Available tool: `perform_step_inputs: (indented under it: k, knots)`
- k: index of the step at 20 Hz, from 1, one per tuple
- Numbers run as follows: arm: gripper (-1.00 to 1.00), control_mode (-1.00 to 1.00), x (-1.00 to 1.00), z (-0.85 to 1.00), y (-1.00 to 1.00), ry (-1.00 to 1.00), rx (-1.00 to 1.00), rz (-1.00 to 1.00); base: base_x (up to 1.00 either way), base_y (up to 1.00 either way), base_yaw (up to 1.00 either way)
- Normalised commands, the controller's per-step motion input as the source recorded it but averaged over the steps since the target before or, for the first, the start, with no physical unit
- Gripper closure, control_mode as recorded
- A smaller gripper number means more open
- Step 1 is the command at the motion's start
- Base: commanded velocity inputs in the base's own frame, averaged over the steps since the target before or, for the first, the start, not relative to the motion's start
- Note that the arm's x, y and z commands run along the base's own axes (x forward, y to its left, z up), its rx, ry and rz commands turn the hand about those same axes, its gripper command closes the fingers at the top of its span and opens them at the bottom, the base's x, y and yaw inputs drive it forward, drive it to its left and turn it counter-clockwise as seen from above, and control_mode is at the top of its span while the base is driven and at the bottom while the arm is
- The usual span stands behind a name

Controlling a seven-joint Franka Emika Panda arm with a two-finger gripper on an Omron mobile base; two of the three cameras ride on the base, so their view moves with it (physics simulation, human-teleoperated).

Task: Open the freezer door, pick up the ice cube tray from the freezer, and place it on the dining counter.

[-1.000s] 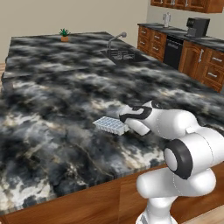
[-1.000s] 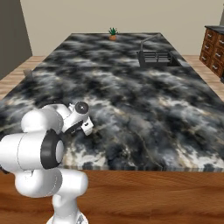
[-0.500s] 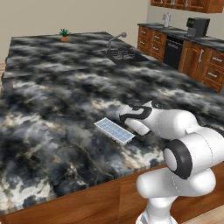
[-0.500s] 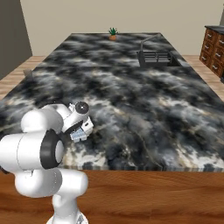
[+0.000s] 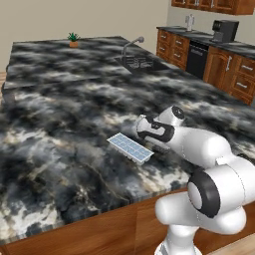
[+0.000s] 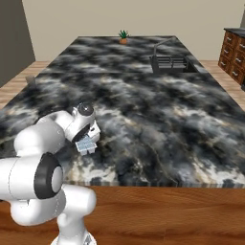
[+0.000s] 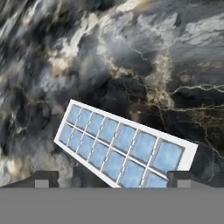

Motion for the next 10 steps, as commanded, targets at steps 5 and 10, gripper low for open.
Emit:
perform_step_inputs:
  k: [5,10]
  knots:
    - [-1.00,-1.00,-0.46,0.81,0.00,0.02,-0.05,0.04,0.00,0.00,0.00]
    - [-1.00,-1.00,-0.81,0.65,0.02,0.00,-0.06,0.14,0.00,0.00,0.00]
